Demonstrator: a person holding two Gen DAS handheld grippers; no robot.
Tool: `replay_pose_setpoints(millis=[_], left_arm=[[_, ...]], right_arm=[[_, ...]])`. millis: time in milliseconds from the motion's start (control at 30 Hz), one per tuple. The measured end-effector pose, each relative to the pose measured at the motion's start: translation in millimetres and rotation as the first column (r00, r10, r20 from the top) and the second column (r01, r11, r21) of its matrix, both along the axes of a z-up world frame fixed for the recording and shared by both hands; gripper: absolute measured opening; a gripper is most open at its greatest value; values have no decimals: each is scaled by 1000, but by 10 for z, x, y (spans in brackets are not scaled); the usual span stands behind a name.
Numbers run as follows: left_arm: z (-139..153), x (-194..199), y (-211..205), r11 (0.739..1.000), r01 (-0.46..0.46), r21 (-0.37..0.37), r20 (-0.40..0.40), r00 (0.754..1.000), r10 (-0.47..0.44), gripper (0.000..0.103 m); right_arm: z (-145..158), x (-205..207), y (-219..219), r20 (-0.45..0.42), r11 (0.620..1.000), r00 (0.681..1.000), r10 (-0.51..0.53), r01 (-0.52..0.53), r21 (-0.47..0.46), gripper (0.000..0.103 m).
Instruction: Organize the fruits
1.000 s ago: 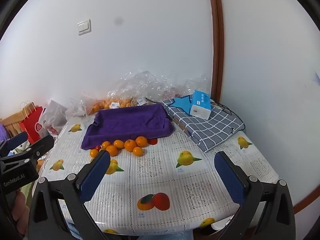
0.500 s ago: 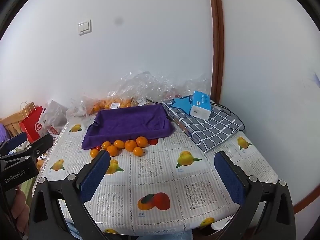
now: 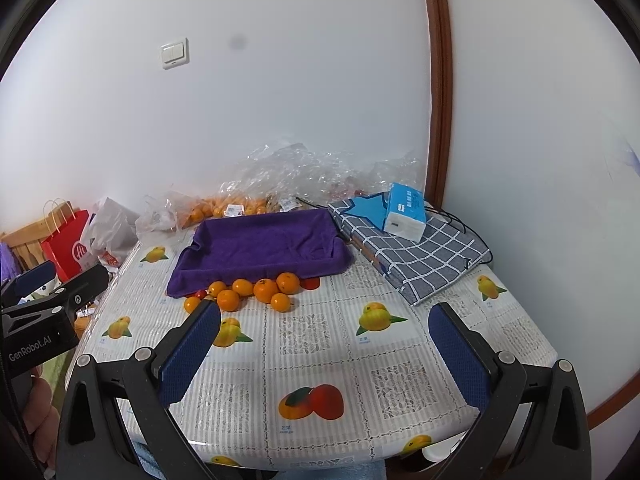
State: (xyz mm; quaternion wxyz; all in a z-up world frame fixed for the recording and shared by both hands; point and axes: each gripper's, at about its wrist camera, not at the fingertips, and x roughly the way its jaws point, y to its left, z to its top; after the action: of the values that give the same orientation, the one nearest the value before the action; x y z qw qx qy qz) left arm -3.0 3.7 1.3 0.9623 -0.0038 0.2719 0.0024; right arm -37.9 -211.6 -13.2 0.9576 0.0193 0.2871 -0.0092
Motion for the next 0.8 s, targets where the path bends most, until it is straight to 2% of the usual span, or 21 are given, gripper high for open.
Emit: replay_pose_setpoints(millis=[800], left_arm=[[50, -37, 19, 1000, -2, -4, 1, 1000, 2, 103]], right_arm=[[-23, -39, 44, 14, 1000, 1000, 15, -15, 4, 102]])
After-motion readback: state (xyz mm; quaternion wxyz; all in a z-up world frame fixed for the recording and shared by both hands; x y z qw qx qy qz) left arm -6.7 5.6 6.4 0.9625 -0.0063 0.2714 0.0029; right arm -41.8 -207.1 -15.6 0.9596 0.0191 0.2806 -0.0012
